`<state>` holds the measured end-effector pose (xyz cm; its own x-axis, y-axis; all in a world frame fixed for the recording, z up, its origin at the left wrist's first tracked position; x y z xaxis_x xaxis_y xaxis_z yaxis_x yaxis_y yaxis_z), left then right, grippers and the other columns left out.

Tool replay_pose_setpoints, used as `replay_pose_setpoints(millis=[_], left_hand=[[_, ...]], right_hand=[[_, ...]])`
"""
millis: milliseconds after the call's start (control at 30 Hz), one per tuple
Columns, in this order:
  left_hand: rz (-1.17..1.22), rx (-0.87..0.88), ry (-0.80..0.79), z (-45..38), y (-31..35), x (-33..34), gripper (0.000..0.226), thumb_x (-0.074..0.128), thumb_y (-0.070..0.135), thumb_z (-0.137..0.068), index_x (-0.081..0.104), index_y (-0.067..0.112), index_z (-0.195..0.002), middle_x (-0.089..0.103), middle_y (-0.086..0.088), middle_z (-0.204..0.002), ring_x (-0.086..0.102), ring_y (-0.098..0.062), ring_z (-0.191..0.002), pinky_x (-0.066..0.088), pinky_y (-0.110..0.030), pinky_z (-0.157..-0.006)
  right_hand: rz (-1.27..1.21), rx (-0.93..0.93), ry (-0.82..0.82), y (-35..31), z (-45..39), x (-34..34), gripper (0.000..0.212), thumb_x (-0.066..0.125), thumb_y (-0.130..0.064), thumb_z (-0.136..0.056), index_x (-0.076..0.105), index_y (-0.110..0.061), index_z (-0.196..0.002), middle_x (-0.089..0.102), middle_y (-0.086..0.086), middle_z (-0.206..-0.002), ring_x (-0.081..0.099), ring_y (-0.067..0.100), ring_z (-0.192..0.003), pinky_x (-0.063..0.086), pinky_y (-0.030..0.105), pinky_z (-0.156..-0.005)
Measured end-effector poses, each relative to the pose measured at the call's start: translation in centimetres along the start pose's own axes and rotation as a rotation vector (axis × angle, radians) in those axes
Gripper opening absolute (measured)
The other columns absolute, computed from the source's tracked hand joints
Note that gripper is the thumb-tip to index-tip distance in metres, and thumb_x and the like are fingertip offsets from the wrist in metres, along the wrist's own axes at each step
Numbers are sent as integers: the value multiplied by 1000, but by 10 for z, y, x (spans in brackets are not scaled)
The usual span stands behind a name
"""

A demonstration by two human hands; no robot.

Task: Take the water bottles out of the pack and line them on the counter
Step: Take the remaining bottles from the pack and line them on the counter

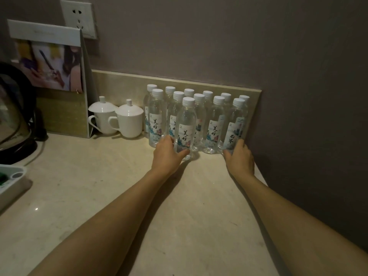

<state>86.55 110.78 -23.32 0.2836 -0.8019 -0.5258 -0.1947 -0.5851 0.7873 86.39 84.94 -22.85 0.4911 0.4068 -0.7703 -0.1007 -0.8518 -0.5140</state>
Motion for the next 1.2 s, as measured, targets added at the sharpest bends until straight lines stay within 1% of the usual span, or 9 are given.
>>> replay_pose_setpoints(millis=[267, 433, 533, 600, 700, 767, 867, 1033, 1200], left_hand=[[2, -19, -9, 2, 5, -2, 45, 79, 32, -77, 56, 14, -111, 64, -3, -111, 64, -20, -99, 57, -43, -86], [10, -24, -7, 7, 7, -7, 48, 80, 34, -76, 56, 14, -113, 65, -2, -110, 64, -19, -98, 57, -43, -86], [-67, -27, 7, 11, 9, -14, 46, 79, 36, -77, 59, 13, -112, 63, 1, -103, 61, -18, -92, 55, -36, -81], [-150, -44, 1, 13, 9, -20, 39, 77, 40, -79, 62, 13, -104, 64, 2, -96, 61, -19, -87, 53, -33, -75], [-230, -99, -54, 12, 7, -23, 37, 70, 51, -80, 65, 14, -80, 70, -3, -80, 68, -23, -78, 57, -34, -70], [-236, -82, -91, 15, 15, -20, 35, 67, 50, -82, 64, 17, -72, 68, -1, -71, 68, -22, -74, 58, -36, -71], [-190, -11, -118, 20, 37, -13, 36, 65, 47, -85, 61, 18, -65, 67, 1, -70, 65, -21, -70, 59, -40, -72], [-78, 76, -158, 31, 72, 9, 31, 62, 47, -85, 64, 19, -72, 68, 3, -71, 69, -18, -72, 59, -42, -73], [-26, 150, -192, 47, 110, 28, 27, 63, 41, -88, 65, 17, -75, 69, 0, -73, 69, -17, -73, 58, -44, -77]], right_hand=[[13, -3, -7, 0, 1, -2, 51, 59, -38, -92, 40, -6, -127, 50, 18, -130, 53, 35, -114, 47, 38, -82], [-70, 33, -41, -1, 1, -2, 56, 61, -37, -91, 39, -2, -129, 49, 20, -133, 52, 37, -117, 48, 41, -88], [-161, 44, -72, -3, 7, -2, 61, 64, -34, -89, 37, -1, -133, 45, 20, -135, 51, 37, -120, 49, 46, -94], [-191, 39, -83, -5, 13, -5, 64, 64, -34, -89, 35, -2, -136, 43, 19, -137, 49, 37, -122, 47, 47, -97], [-200, 42, -77, -8, 18, -13, 62, 63, -34, -90, 35, -3, -136, 42, 18, -137, 48, 35, -122, 46, 45, -98], [-197, 43, -60, -11, 22, -22, 59, 62, -33, -91, 36, -4, -135, 43, 17, -135, 48, 35, -122, 44, 42, -96], [-209, 41, -45, -16, 28, -36, 57, 61, -34, -91, 39, -5, -134, 43, 15, -135, 49, 33, -121, 43, 38, -93], [-235, 10, 4, -15, 37, -65, 49, 61, -32, -90, 46, -7, -129, 49, 12, -129, 52, 29, -116, 43, 35, -90], [-289, -2, 61, -1, 41, -99, 42, 61, -29, -89, 53, -9, -124, 59, 10, -112, 58, 24, -100, 50, 37, -87]])
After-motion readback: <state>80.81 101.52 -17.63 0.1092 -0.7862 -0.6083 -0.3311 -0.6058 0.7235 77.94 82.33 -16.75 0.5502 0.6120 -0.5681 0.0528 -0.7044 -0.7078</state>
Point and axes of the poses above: each hand's wrist, its own z-axis away from the middle knuckle, its own x-axis out of the palm, y = z × x, the point moved 10 cm from there along -z, towards the middle knuckle
